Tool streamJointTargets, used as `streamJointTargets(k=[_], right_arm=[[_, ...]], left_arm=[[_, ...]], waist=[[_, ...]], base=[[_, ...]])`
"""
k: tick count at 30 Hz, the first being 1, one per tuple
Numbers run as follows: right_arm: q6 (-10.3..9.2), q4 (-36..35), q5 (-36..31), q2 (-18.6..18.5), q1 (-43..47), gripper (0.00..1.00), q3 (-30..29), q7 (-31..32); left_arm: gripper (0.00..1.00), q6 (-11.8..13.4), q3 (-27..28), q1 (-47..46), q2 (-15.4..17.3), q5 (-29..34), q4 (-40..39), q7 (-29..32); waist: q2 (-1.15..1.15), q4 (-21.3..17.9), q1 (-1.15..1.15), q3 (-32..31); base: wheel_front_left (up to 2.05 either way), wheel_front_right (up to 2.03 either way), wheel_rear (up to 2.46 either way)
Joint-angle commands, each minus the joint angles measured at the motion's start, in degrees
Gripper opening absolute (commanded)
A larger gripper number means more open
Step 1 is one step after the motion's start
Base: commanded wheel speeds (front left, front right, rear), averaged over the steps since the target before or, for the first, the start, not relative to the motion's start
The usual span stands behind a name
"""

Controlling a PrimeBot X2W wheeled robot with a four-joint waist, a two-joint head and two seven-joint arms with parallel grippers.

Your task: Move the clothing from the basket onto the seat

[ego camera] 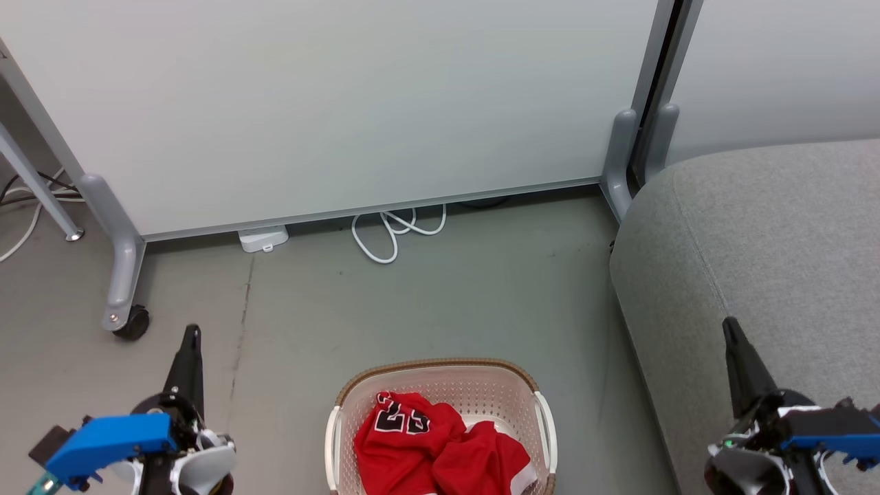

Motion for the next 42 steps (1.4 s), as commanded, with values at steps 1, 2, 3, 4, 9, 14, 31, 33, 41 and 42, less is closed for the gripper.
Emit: streamJointTargets(k=[1, 2, 3, 4, 9, 14, 31, 33, 41, 42], right_arm=[[0.00, 0.04, 0.00, 0.01, 0.00, 1.00, 0.00, -0.01], [-0.01, 0.35, 0.00, 0.10, 0.28, 1.00, 0.04, -0.03], [-0.01, 0.88, -0.01, 0.24, 0.74, 1.00, 0.07, -0.04], [-0.01, 1.31, -0.07, 0.36, 1.24, 1.00, 0.35, -0.33], [0.00, 0.89, -0.49, 0.33, 1.11, 1.00, 1.35, -1.55], [0.01, 0.85, -1.63, 0.28, 0.81, 1.00, 2.04, -2.98], [0.03, 1.92, -13.26, 0.14, -0.23, 1.00, 4.19, -7.25], [0.04, 2.30, -14.98, 0.12, -0.39, 1.00, 4.51, -7.69], [0.05, 3.11, -24.06, 0.06, -0.84, 1.00, 4.77, -9.38], [0.05, 3.15, -26.07, 0.05, -0.88, 1.00, 4.63, -9.61]], left_arm=[[1.00, 0.00, 0.00, 0.00, 0.00, 0.00, 0.06, 0.00], [1.00, 0.00, -0.02, 0.23, -0.03, 0.00, 0.47, -0.09], [1.00, 0.00, -0.05, 0.76, -0.10, 0.00, 0.94, -0.11], [1.00, 0.00, -0.27, 1.37, -0.19, 0.05, 1.43, -0.41], [1.00, 0.00, -1.18, 1.12, -0.17, 0.32, 1.17, -1.62], [1.00, -0.01, -2.00, 0.84, -0.15, 1.44, 1.05, -3.04], [1.00, 1.20, -4.84, 0.21, -0.07, 15.93, -0.03, -7.32], [1.00, 1.38, -5.25, 0.26, -0.06, 18.21, -0.27, -7.75], [1.00, 2.06, -7.07, 0.43, -0.03, 28.39, -0.86, -9.46], [1.00, 2.09, -7.33, 0.42, -0.03, 29.85, -0.87, -9.66]], waist=[[0.00, 0.00, 0.00, 0.00], [0.00, 0.00, 0.00, 0.00], [0.00, 0.00, 0.00, 0.00], [0.00, 0.00, 0.00, 0.00], [0.00, 0.01, 0.00, 0.00], [0.00, 0.02, 0.00, 0.01], [0.00, 0.19, 0.00, 0.08], [0.00, 0.22, 0.00, 0.08], [0.00, 0.34, 0.00, 0.07], [0.00, 0.37, 0.00, 0.07]], base=[[0.00, 0.00, 0.00], [0.00, 0.00, 0.00], [0.00, 0.00, 0.00], [0.00, 0.00, 0.00], [0.00, 0.00, 0.00], [0.00, 0.00, 0.00], [0.00, 0.00, 0.00], [0.00, 0.00, 0.00], [0.00, 0.00, 0.00], [0.00, 0.00, 0.00]])
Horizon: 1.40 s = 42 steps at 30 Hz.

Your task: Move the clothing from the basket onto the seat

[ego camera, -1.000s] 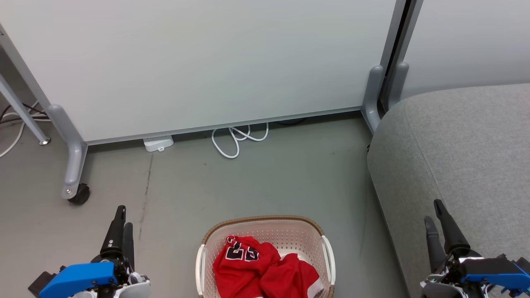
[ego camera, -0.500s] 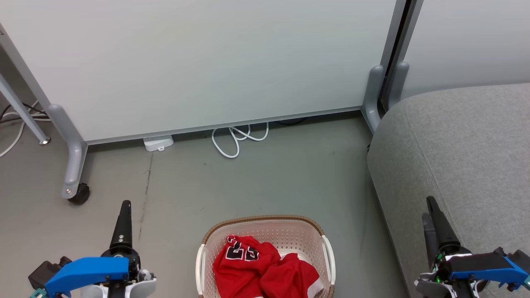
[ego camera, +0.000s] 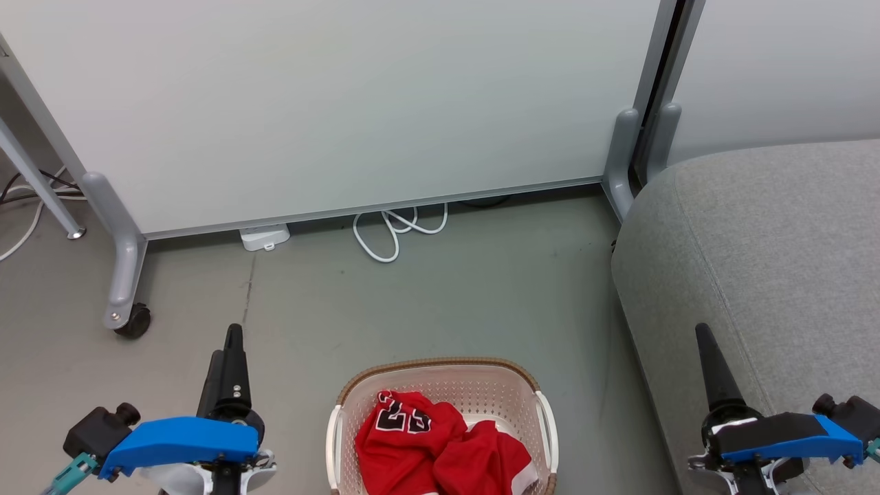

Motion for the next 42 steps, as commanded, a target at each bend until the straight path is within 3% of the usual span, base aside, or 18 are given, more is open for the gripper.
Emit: streamJointTargets(k=[1, 8, 15, 42], right_arm=[[0.08, -0.43, -4.30, -0.42, -1.42, 1.00, 0.00, -0.66], [0.09, -0.62, -17.05, -0.47, -1.48, 1.00, -0.03, -2.02], [0.10, -0.71, -25.26, -0.52, -1.14, 1.00, 0.19, -3.28], [0.13, -0.21, -43.28, -0.68, -0.83, 1.00, 0.74, -5.21]], left_arm=[[1.00, 0.21, -0.53, -1.64, 0.44, 3.32, -1.07, -0.67], [1.00, 0.46, -1.74, -1.66, 0.46, 12.32, -1.05, -2.01], [1.00, 0.53, -2.63, -1.43, 0.48, 18.92, -1.14, -3.27], [1.00, -0.40, -5.11, -1.36, 0.52, 36.78, 1.00, -7.47]], waist=[[0.00, 0.05, 0.00, 0.00], [0.00, 0.18, 0.00, -0.04], [0.00, 0.34, 0.00, -0.16], [0.00, 0.63, 0.00, -0.38]], base=[[0.00, 0.00, 0.00], [0.00, 0.00, 0.00], [0.00, 0.00, 0.00], [0.00, 0.00, 0.00]])
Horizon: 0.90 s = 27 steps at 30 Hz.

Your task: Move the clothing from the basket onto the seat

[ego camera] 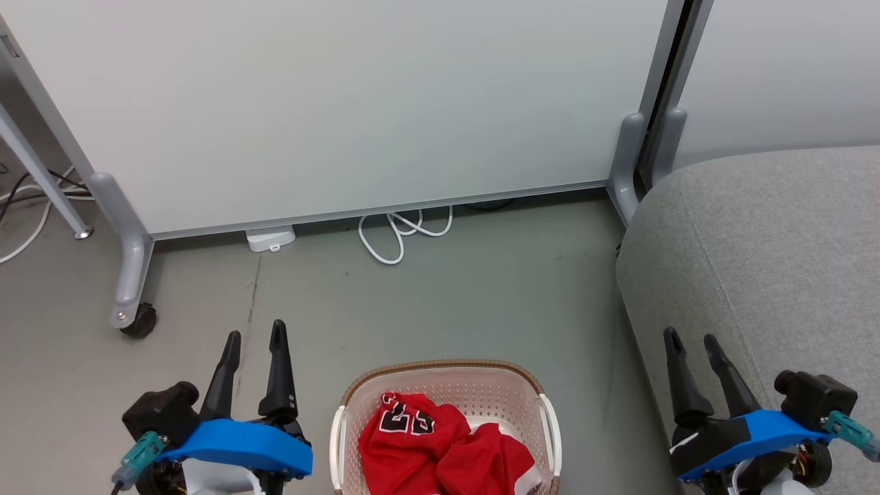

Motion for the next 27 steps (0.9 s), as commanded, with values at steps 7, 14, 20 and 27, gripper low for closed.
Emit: streamJointTargets(k=[7, 14, 20, 27], right_arm=[[0.11, 0.26, -4.53, -0.51, -0.77, 1.00, -0.12, -1.14], [0.12, 0.59, -7.91, -0.53, -1.04, 1.00, -0.59, -1.90], [0.13, 1.00, -10.52, -0.55, -1.08, 1.00, -0.89, -2.61], [0.13, 1.58, -13.40, -0.57, -1.21, 1.00, -0.87, -3.27]], left_arm=[[1.00, -0.50, -0.89, -1.32, 0.33, 4.86, 0.82, -1.25], [1.00, -0.58, -1.02, -1.33, 0.33, 7.71, 1.80, -2.13], [1.00, -0.64, -1.46, -1.53, 0.34, 10.07, 2.54, -2.84], [1.00, -0.55, -1.79, -1.57, 0.34, 11.88, 3.29, -3.74]], waist=[[0.00, 0.07, 0.00, -0.11], [0.00, 0.09, 0.00, -0.18], [0.00, 0.22, 0.00, -0.34], [0.00, 0.28, 0.00, -0.40]], base=[[0.00, 0.00, 0.00], [0.00, 0.00, 0.00], [0.00, 0.00, 0.00], [0.00, 0.00, 0.00]])
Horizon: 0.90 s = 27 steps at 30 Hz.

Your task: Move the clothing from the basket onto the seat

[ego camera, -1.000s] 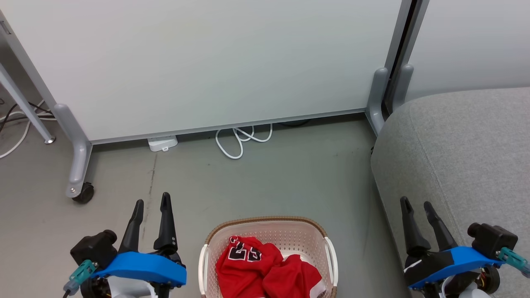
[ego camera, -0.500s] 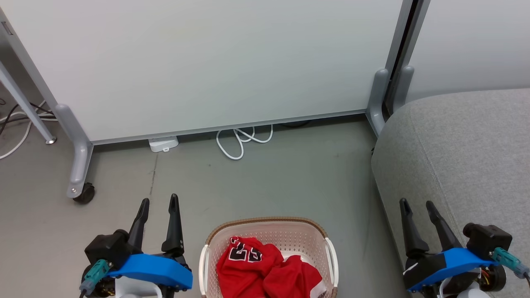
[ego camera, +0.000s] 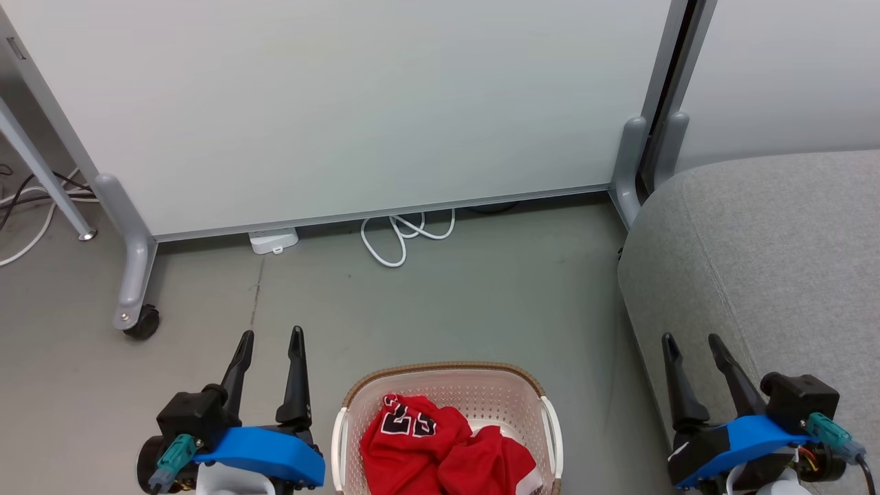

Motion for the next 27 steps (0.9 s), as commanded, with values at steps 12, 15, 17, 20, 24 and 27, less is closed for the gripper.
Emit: streamJointTargets(k=[12, 15, 17, 20, 24, 27], right_arm=[[0.12, 0.64, -5.39, -0.44, -0.94, 1.00, 0.03, -1.57], [0.09, 0.78, -6.53, -0.45, -1.06, 1.00, 0.07, -1.94], [0.09, 0.91, -7.24, -0.45, -1.12, 1.00, 0.08, -2.15], [0.09, 1.02, -7.53, -0.46, -1.10, 1.00, 0.11, -2.35], [0.09, 1.16, -7.32, -0.46, -0.82, 1.00, 0.01, -2.40], [0.09, 1.20, -7.23, -0.45, -0.86, 1.00, 0.13, -2.38]], left_arm=[[1.00, 0.22, -0.94, -0.69, 0.20, 4.08, 1.05, -1.77], [1.00, 0.33, -1.19, -0.72, 0.21, 4.86, 1.28, -2.05], [1.00, 0.41, -1.36, -0.73, 0.21, 5.49, 1.47, -2.27], [1.00, 0.48, -1.40, -0.72, 0.21, 5.91, 1.65, -2.43], [1.00, 0.36, -1.23, -0.73, 0.20, 5.64, 1.67, -2.43], [1.00, 0.24, -1.11, -0.66, 0.20, 5.53, 1.66, -2.42]], waist=[[0.00, 0.14, 0.00, -0.11], [0.00, 0.17, 0.00, -0.06], [0.00, 0.19, 0.00, -0.05], [0.00, 0.20, 0.00, -0.04], [0.00, 0.20, 0.00, -0.03], [0.00, 0.15, 0.00, -0.03]], base=[[0.00, 0.00, 0.00], [0.00, 0.00, 0.00], [0.00, 0.00, 0.00], [0.00, 0.00, 0.00], [0.00, 0.00, 0.00], [0.00, 0.00, 0.00]])
